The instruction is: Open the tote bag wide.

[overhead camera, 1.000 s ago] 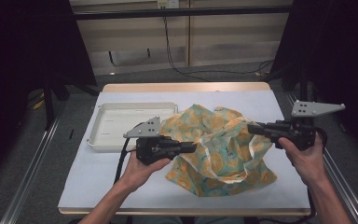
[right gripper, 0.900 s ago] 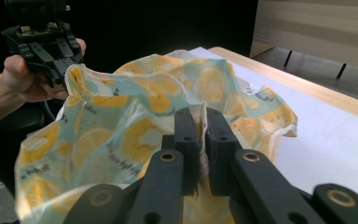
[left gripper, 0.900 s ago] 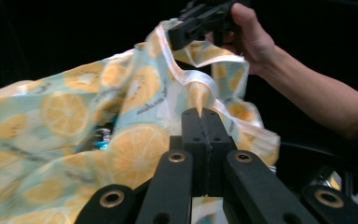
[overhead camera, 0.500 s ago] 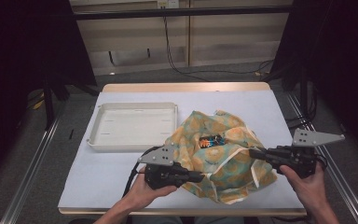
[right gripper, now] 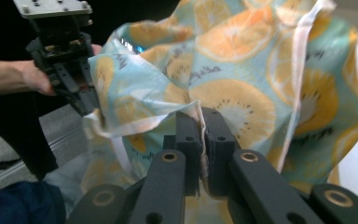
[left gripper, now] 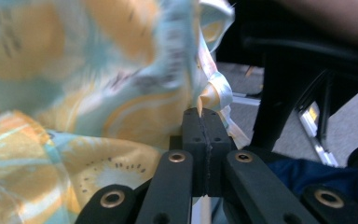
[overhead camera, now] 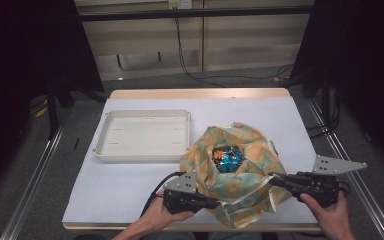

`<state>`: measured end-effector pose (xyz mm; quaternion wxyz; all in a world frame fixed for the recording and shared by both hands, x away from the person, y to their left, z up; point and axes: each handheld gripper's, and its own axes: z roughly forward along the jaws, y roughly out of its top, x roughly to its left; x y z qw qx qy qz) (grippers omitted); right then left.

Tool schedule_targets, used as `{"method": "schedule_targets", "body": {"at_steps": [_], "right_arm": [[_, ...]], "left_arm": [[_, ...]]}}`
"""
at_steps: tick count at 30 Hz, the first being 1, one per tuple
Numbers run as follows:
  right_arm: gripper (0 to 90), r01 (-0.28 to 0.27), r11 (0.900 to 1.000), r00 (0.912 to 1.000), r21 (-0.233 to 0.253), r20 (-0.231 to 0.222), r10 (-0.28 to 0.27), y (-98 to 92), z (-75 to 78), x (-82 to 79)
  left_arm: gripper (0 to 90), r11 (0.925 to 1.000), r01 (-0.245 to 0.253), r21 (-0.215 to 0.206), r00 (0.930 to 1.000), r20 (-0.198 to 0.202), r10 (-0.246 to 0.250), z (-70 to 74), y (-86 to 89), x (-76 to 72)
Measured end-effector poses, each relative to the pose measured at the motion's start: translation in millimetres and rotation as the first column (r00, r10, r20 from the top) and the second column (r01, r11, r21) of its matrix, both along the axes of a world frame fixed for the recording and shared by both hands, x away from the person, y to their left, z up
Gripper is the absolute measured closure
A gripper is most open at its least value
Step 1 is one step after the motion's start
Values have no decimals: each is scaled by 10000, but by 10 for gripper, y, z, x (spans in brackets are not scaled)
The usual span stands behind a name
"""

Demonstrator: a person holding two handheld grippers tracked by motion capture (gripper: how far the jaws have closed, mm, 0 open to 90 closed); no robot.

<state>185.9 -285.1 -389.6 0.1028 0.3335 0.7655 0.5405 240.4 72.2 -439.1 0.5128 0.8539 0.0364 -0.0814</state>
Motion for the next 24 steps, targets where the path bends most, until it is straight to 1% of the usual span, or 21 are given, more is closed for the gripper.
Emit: {"method": "schedule_targets", "body": {"at_steps": [2, 3, 4, 5, 6, 8, 10, 11, 12, 13, 14, 15, 16, 17, 18, 19, 20, 21, 22, 23, 24], "right_arm": [[856, -29, 9997, 10000, -236, -57, 27, 7, -62, -47], [856, -29, 9997, 10000, -236, -57, 27, 7, -62, -47], [856, -42, 9996, 9999, -276, -131, 38, 3, -83, -58], [855, -23, 9995, 9998, -305, -187, 17, -5, -107, -65], [857, 73, 9994, 9995, -337, -292, -83, -28, -158, -77], [857, 114, 9994, 9992, -340, -378, -127, -35, -183, -81], [860, 124, 9988, 9988, -483, -457, -146, -41, -232, -82], [858, 82, 9986, 9982, -530, -585, -113, -48, -280, -77], [858, 82, 9986, 9982, -530, -585, -113, -48, -280, -77], [857, 35, 9987, 9976, -506, -687, -69, -70, -331, -63], [857, 66, 9988, 9969, -494, -784, -105, -74, -356, -55], [857, 66, 9988, 9969, -494, -784, -105, -74, -356, -55], [849, 89, 9978, 9961, -653, -871, -145, -82, -390, -33], [849, 89, 9978, 9961, -653, -871, -145, -82, -390, -33], [806, 98, 9978, 9962, -662, -861, -155, -80, -384, -30], [772, 82, 9980, 9964, -630, -834, -135, -79, -369, -38], [747, 21, 9980, 9969, -631, -790, -71, -77, -347, -50], [747, 21, 9980, 9969, -631, -790, -71, -77, -347, -50], [712, -65, 9981, 9973, -608, -732, 20, -74, -319, -65], [651, -92, 9986, 9978, -518, -666, 58, -75, -286, -78], [578, -93, 9995, 9984, -316, -563, 75, -76, -209, -102]], "left_arm": [[900, 9995, -124, 298, 9998, 186, 119, -35, -1, 21], [900, 9997, -166, 202, 9998, 92, 164, -48, -1, 32], [900, 9993, -164, 343, 9997, 160, 159, -51, 5, 49], [900, 9992, -219, 339, 9996, 192, 213, -72, 2, 60], [900, 9993, -189, 317, 9998, 113, 186, -123, -4, 78], [900, 9988, -270, 404, 9996, 93, 266, -148, -12, 81], [900, 9988, -178, 448, 9996, 217, 169, -192, -22, 115], [900, 9994, -149, 298, 9997, 195, 144, -214, -21, 128], [900, 9998, -109, 144, 9999, 76, 108, -238, -20, 140], [900, 9996, -137, 267, 9998, 125, 134, -253, -22, 149], [900, 9993, -158, 347, 9998, 118, 154, -304, -45, 145], [900, 9993, -158, 347, 9998, 118, 154, -304, -45, 145], [900, 9981, -120, 606, 9997, 241, 105, -354, -79, 129], [900, 9981, -120, 606, 9997, 241, 105, -354, -79, 129], [900, 9975, -44, 707, 9994, 340, 20, -368, -97, 128], [900, 9975, -44, 707, 9994, 340, 20, -368, -97, 128], [891, 9977, -93, 675, 9995, 321, 71, -356, -92, 120], [891, 9980, -73, 623, 9996, 259, 57, -337, -79, 113], [874, 9989, -62, 458, 9998, 194, 53, -315, -62, 104], [843, 9991, -140, 408, 9998, 170, 133, -281, -37, 86], [810, 9995, -149, 280, 9998, 165, 145, -249, -10, 70]]}}
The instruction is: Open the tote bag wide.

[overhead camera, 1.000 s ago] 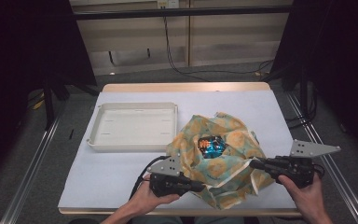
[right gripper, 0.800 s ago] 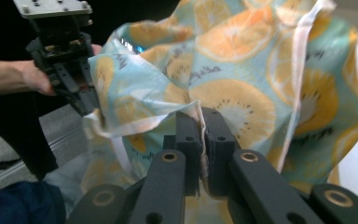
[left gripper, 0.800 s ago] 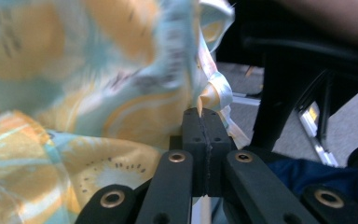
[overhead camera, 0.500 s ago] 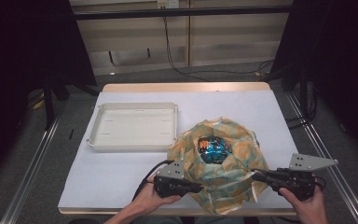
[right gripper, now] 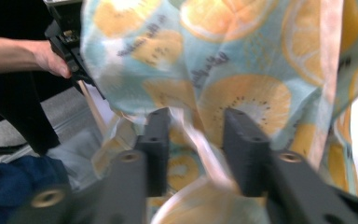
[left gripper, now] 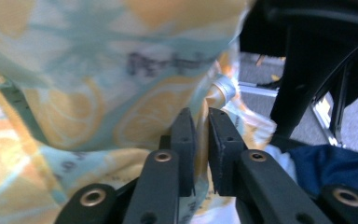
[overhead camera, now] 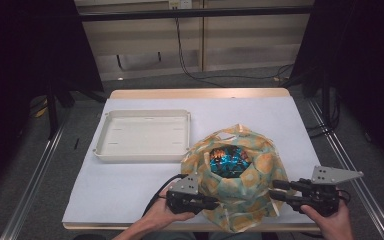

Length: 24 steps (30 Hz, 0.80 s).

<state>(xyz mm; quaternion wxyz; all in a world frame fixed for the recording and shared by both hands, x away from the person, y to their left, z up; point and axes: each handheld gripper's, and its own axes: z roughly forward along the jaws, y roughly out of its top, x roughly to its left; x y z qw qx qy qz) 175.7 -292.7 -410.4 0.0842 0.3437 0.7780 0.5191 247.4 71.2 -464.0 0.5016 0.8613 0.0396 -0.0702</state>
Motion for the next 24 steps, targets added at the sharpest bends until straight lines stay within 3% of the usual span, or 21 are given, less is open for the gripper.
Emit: {"method": "schedule_targets", "body": {"at_steps": [1, 4, 6, 7, 10, 13, 15, 17, 19, 21, 24], "right_arm": [[564, 6, 10000, 9999, 7, 129, -6, 0, 43, -5], [548, 72, 9999, 9995, 148, 308, -76, -4, 131, -19], [518, 277, 9994, 9977, 196, 621, -289, -11, 237, 0], [507, 299, 9993, 9972, 210, 683, -313, -11, 266, 15], [497, 425, 9988, 9958, 233, 801, -443, -7, 314, 68], [428, 563, 9974, 9941, 458, 901, -603, -9, 394, 175], [388, 726, 9950, 9938, 681, 792, -780, -7, 453, 256], [380, 833, 9945, 9907, 634, 1027, -895, 12, 512, 331], [327, 998, 9931, 9885, 618, 1078, -1060, 54, 577, 466], [316, 1053, 9932, 9886, 494, 1025, -1099, 76, 589, 518], [265, 1199, 9927, 9887, 139, 894, -1206, 137, 587, 698]], "left_arm": [[810, 9992, 27, -387, 10000, -87, -30, 76, 58, -48], [781, 9987, -39, -515, 9999, 95, 44, 168, 124, -99], [767, 9921, -124, -1252, 9997, -225, 97, 298, 199, -169], [768, 9901, -90, -1404, 10000, -37, 86, 334, 216, -188], [765, 9865, -44, -1638, 10000, -3, 44, 394, 248, -204], [762, 9840, -365, -1746, 9992, 112, 390, 453, 300, -170], [756, 9788, -710, -1922, 9974, -27, 718, 472, 342, -106], [676, 9714, -1145, -2082, 9934, -320, 1102, 484, 368, -41], [625, 9700, -1399, -1986, 9901, -139, 1399, 515, 399, 13], [597, 9617, -1652, -2188, 9862, -231, 1641, 527, 395, 64], [523, 9628, -1680, -2115, 9856, -176, 1682, 531, 333, 123]]}}
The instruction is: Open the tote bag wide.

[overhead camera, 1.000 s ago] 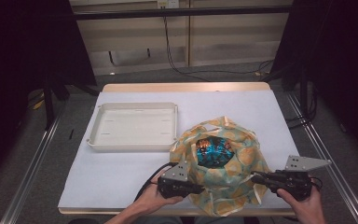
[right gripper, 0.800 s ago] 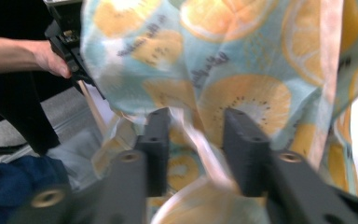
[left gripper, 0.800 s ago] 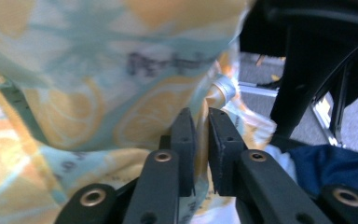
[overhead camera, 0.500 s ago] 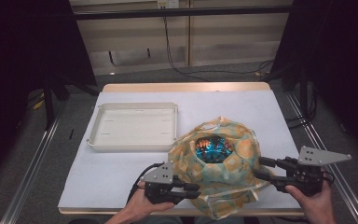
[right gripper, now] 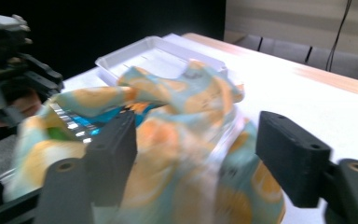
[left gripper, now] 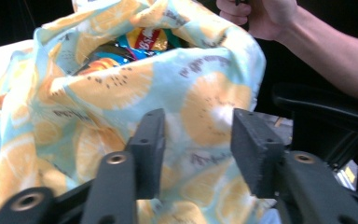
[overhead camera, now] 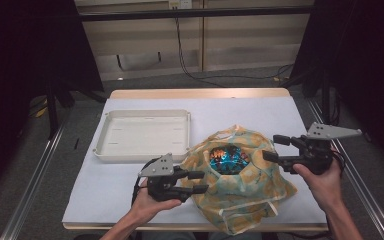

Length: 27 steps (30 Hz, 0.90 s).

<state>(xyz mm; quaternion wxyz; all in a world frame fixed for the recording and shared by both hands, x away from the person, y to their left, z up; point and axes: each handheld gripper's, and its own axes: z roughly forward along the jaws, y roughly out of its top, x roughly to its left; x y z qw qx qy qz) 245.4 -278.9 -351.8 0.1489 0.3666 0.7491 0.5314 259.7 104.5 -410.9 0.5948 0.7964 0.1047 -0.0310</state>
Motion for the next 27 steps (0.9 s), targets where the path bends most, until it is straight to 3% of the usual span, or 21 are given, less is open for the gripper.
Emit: {"method": "schedule_targets", "body": {"at_steps": [3, 5, 6, 7, 8, 9, 10, 11, 12, 13, 15, 18, 20, 22, 27], "right_arm": [[242, 11, 9998, 9998, -175, -176, -14, 41, -39, 128], [241, -122, 9998, 9996, -133, -269, 118, 73, -72, 182], [252, -163, 9998, 9995, -148, -288, 159, 103, -98, 207], [252, -163, 9998, 9995, -148, -288, 159, 103, -98, 207], [303, -216, 9995, 9995, -211, -228, 211, 127, -117, 209], [303, -216, 9995, 9995, -211, -228, 211, 127, -117, 209], [410, -126, 9993, 9998, -353, -134, 121, 128, -121, 202], [410, -126, 9993, 9998, -353, -134, 121, 128, -121, 202], [498, -43, 9996, 10000, -278, -25, 42, 101, -108, 183], [498, -43, 9996, 10000, -278, -25, 42, 101, -108, 183], [611, 36, 9992, 9999, -397, 133, -31, 68, -98, 166], [757, 202, 9998, 9994, 46, 266, -203, -37, -84, 161], [782, 303, 9995, 9988, 120, 383, -308, -66, -77, 158], [861, 671, 9976, 9965, 178, 488, -679, -133, -72, 162], [875, 1200, 9925, 9912, 232, 543, -1211, -250, -100, 177]], "left_arm": [[401, 9991, 90, 403, 10000, 35, -92, -32, -117, 16], [405, 9962, 52, 872, 9996, 257, -75, -72, -186, -4], [498, 9960, 115, 888, 9997, 201, -133, -99, -208, -12], [498, 9955, 121, 944, 9997, 219, -142, -120, -209, -12], [648, 9963, 133, 852, 9999, 48, -138, -159, -193, 0], [719, 9963, 133, 852, 9999, 48, -138, -159, -193, 0], [767, 9955, 350, 880, 9994, -52, -347, -177, -179, -1], [795, 9955, 350, 880, 9994, -52, -347, -177, -179, -1], [828, 9934, 465, 1046, 9989, 28, -471, -174, -172, -32], [858, 9934, 465, 1046, 9989, 28, -471, -174, -172, -32], [884, 9922, 655, 1061, 9978, -2, -659, -179, -172, -58], [900, 9877, 948, 1243, 9955, -95, -944, -197, -163, -106], [900, 9868, 1051, 1235, 9945, -167, -1038, -202, -167, -125], [900, 9818, 1266, 1417, 9919, -46, -1272, -216, -189, -168], [900, 9743, 1500, 1678, 9885, -48, -1514, -233, -226, -205]]}}
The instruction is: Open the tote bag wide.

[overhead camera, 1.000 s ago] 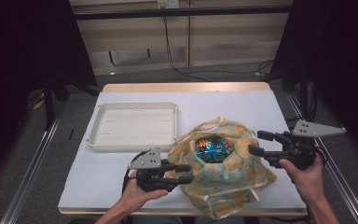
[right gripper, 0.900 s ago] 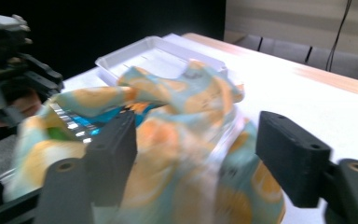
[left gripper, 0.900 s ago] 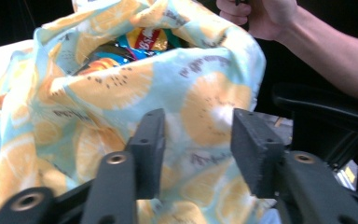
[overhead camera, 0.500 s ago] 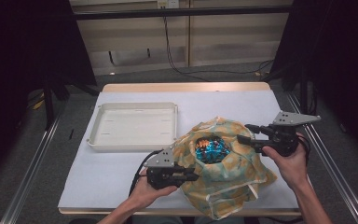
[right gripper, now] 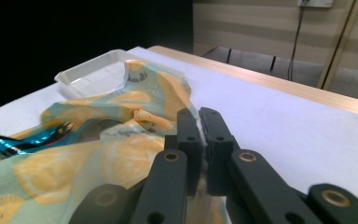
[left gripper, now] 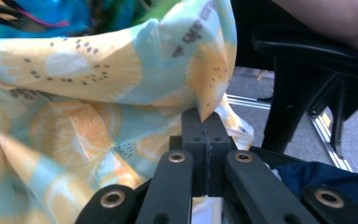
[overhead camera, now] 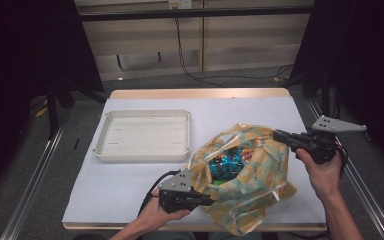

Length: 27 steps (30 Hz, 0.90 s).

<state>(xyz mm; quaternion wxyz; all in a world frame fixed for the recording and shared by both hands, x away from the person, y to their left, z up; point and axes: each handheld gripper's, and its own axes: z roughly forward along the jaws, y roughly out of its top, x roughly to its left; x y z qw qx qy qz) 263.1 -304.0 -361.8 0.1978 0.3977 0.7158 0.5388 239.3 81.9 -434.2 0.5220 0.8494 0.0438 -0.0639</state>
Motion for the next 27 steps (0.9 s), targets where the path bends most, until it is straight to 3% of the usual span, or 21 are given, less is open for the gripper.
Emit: {"method": "schedule_targets", "body": {"at_steps": [5, 8, 9, 11, 15, 19, 22, 24, 25, 26, 27], "right_arm": [[884, 811, 9967, 9965, -59, -197, -812, -228, -124, 10], [885, 903, 9958, 9951, -120, -400, -907, -269, -196, 23], [885, 999, 9949, 9931, -155, -598, -1007, -293, -272, 44], [885, 1030, 9944, 9922, -251, -686, -1045, -293, -311, 54], [884, 597, 9960, 9910, -661, -1160, -671, -194, -505, 117], [884, 328, 9962, 9890, -805, -1415, -440, -119, -603, 127], [885, 211, 9926, 9857, -1194, -1634, -406, -66, -679, 118], [885, 213, 9914, 9839, -1289, -1733, -437, -77, -705, 104], [886, 228, 9915, 9834, -1284, -1759, -454, -91, -722, 99], [886, 279, 9912, 9820, -1293, -1816, -513, -102, -750, 101], [886, 242, 9867, 9771, -1605, -2047, -573, -109, -823, 109]], "left_arm": [[900, 9987, 353, 380, 9993, 63, -356, -65, -58, -30], [900, 9970, 381, 679, 9993, -11, -381, -122, -102, -33], [900, 9934, 416, 1073, 9988, 218, -442, -163, -132, -23], [900, 9932, 350, 1111, 9991, 206, -375, -187, -145, -21], [900, 9886, 307, 1472, 9993, 161, -335, -283, -207, 30], [900, 9883, 300, 1496, 9994, 114, -321, -322, -221, 51], [900, 9851, 318, 1688, 9993, 123, -343, -362, -224, 74], [900, 9863, 262, 1627, 9996, 63, -276, -380, -230, 89], [900, 9835, 284, 1787, 9994, 167, -319, -373, -226, 100], [900, 9867, 253, 1603, 9996, 61, -266, -385, -234, 97], [900, 9864, 228, 1631, 9997, 74, -243, -397, -239, 102]]}}
